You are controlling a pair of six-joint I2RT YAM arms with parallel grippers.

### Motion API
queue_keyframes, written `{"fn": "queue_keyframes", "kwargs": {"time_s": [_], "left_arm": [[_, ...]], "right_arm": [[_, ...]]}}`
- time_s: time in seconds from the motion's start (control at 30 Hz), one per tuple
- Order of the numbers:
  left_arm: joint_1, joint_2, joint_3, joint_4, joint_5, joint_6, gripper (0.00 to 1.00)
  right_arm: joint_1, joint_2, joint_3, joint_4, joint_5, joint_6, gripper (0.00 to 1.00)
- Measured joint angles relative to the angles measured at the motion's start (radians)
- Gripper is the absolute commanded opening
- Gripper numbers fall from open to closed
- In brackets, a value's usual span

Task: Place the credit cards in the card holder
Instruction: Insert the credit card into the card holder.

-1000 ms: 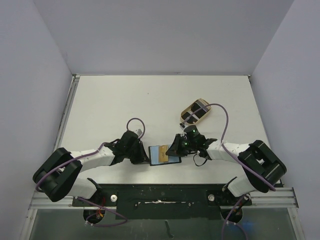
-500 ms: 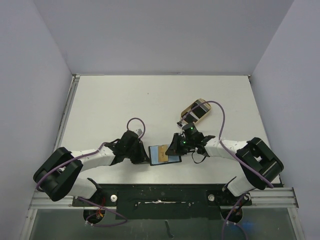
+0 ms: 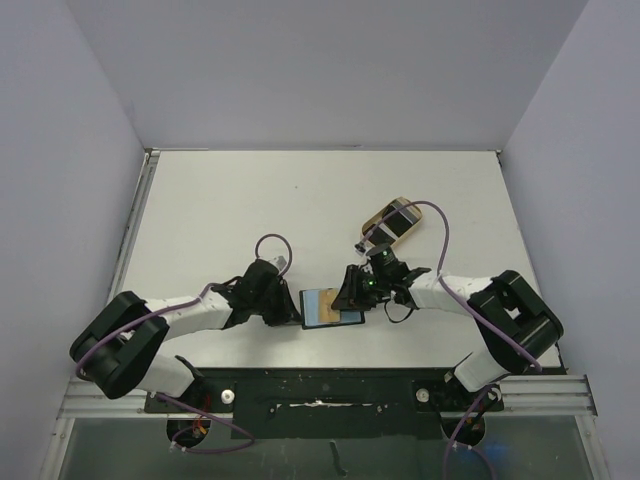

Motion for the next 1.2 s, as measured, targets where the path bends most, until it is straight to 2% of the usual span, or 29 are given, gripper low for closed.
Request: {"fn": "queue_keyframes", "kwargs": {"time_s": [0.3,0.4,0.7,0.87,1.2], "left_arm": [[-0.001,0.020,0.012,0.013,0.001,0.001,0.00],[-0.001,0.024,0.015,0.015,0.001,0.002,0.00],[-0.001,0.035,0.025,0.016,0.001,0.002,0.00],[-0.001,0.035,0.025,0.016,0.001,0.002,0.00],[-0.001,0.035,0.025,0.016,0.001,0.002,0.00]], "right_arm": [[0.000,-0.002,0.004,0.040,-0.018,0.017,0.29],[0.000,-0.002,-0.003,0.051,-0.016,0.025,0.38],[0.002,-0.040,0.024,-0.050,0.065,-0.001,0.51],[0.009,-0.059,0.063,-0.114,0.129,-0.020,0.53],[0.041,-0.032,0.077,-0.121,0.156,-0.021,0.54]]}}
